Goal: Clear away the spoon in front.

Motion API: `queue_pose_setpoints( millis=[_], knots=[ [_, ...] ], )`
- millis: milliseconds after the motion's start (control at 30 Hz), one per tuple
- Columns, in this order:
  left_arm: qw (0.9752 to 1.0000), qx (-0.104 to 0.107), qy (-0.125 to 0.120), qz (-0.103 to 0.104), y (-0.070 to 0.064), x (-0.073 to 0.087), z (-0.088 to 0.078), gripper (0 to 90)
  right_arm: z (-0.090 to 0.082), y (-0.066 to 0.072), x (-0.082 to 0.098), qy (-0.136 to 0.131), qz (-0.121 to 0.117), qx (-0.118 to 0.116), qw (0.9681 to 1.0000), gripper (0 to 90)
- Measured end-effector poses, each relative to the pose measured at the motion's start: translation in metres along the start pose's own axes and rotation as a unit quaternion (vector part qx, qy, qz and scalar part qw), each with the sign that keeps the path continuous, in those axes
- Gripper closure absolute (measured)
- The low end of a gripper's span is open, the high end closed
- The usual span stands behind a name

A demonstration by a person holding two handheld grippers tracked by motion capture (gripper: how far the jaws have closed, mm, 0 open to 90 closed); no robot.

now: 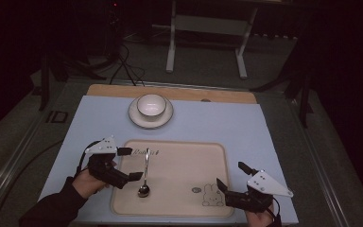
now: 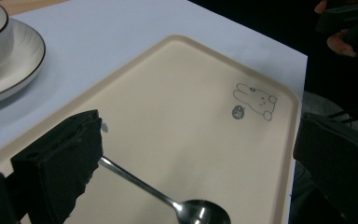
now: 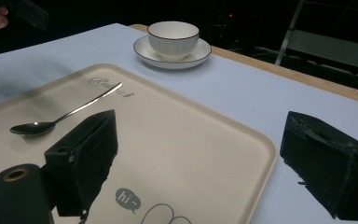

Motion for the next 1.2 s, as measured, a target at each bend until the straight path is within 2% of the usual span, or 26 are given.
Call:
queue_pose_setpoints(
  millis=[233, 533, 600, 833, 967, 1100, 1200],
  knots=[
    [0.9999, -0.002, -0.007, -0.008, 0.001, 0.013, -0.002, 1.8, 0.0, 0.0, 0.0, 0.001, 0.0, -0.001, 1.0, 11.2],
    [0.9998, -0.017, -0.007, -0.011, 0.009, 0.028, 0.006, 1.8, 0.001, 0.001, 0.001, 0.002, -0.001, -0.004, 1.0, 11.2],
    [0.9996, -0.024, -0.013, -0.007, 0.01, 0.03, 0.007, 1.8, 0.002, 0.001, 0.001, 0.001, -0.001, -0.005, 1.0, 11.2],
    [0.9991, -0.031, -0.026, -0.014, 0.015, 0.031, 0.008, 1.8, 0.003, 0.0, 0.003, 0.004, 0.005, -0.013, 0.9999, 11.2],
    [0.9992, -0.029, -0.021, -0.02, 0.018, 0.036, 0.01, 1.8, 0.003, -0.001, 0.004, 0.005, 0.007, -0.015, 0.9999, 11.2],
    [0.9993, -0.034, -0.013, -0.011, 0.019, 0.039, 0.012, 1.8, 0.004, -0.001, 0.005, 0.008, 0.008, -0.015, 0.9998, 11.2],
    [0.9994, -0.029, -0.011, -0.015, 0.019, 0.04, 0.013, 1.8, 0.005, -0.001, 0.006, 0.01, 0.008, -0.016, 0.9998, 11.2]
  ],
)
Point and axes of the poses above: each handheld gripper's, and its own axes: z roughly forward along the jaws, x roughly out of its underside, y roughly to its left, the point moved 9 cm from there along z, roughly forward along the jaws
